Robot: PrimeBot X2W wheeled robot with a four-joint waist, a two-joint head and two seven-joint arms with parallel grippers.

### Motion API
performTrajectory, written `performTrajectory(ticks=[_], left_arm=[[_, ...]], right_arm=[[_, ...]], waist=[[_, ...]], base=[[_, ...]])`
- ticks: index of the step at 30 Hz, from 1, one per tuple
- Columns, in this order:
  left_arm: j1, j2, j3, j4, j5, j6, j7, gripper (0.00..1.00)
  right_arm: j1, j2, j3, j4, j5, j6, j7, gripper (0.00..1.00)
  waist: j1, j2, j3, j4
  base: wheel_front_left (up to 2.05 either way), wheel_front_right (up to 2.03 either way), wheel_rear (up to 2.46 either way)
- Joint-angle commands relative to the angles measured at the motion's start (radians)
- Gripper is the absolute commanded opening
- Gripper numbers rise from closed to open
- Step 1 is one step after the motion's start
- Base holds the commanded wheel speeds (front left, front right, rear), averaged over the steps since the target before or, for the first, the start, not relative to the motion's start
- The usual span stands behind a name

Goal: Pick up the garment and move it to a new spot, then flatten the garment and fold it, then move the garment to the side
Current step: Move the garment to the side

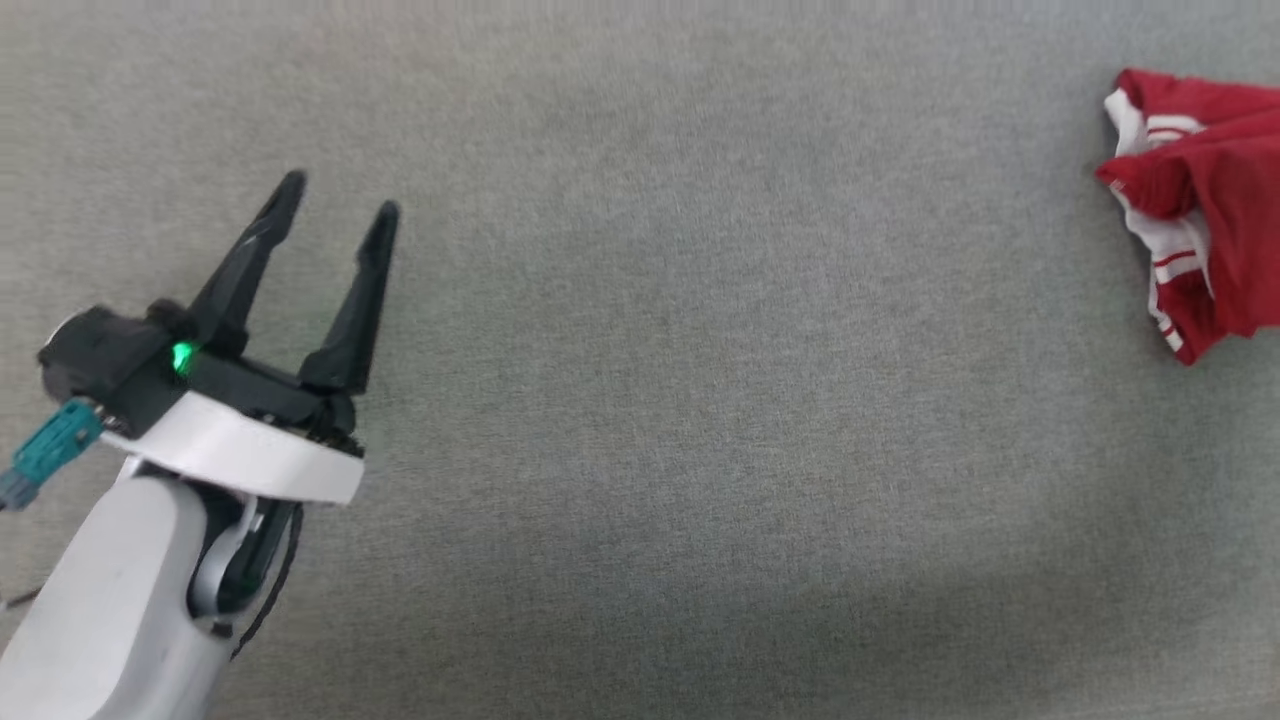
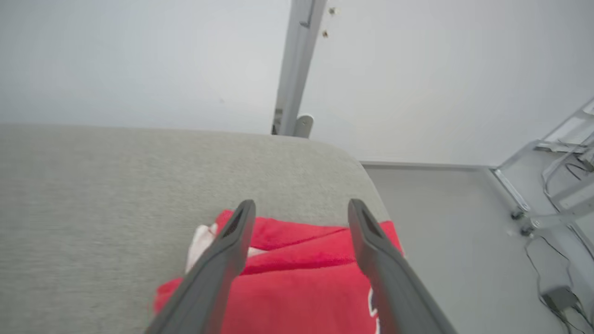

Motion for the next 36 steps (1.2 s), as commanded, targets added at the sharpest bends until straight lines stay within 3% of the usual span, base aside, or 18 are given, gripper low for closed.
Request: performTrajectory(ticks=[1,8,14,26,36], left_arm=[[0.032,0.000,0.025,0.000,0.001,-0.003,-0.005,1.00],[0.139,-0.023,0.151,-0.005,0.037,0.001,-0.005,1.00],[0.225,-0.051,0.236,-0.024,0.063,0.002,-0.005,1.00],[0.439,-0.131,0.410,-0.029,0.116,-0.002,-0.005,1.00],[0.563,-0.166,0.462,-0.051,0.101,-0.003,-0.005,1.00]], right_arm=[[0.028,0.018,0.022,-0.026,0.027,-0.001,-0.021,1.00],[0.131,0.046,0.138,-0.138,0.113,-0.001,-0.092,1.00],[0.223,0.067,0.180,-0.208,0.160,-0.001,-0.160,1.00],[0.470,0.143,0.161,-0.322,0.197,-0.001,-0.286,1.00],[0.641,0.199,0.128,-0.373,0.197,-0.001,-0.331,1.00]], waist=[[0.0000,0.0000,-0.038,0.011],[0.0000,0.0000,-0.118,0.033],[0.0000,0.0000,-0.169,0.054],[0.0000,0.0000,-0.259,0.093],[0.0000,0.0000,-0.316,0.109]], base=[[0.00,0.00,0.00],[0.00,0.00,0.00],[0.00,0.00,0.00],[0.00,0.00,0.00],[0.00,0.00,0.00]])
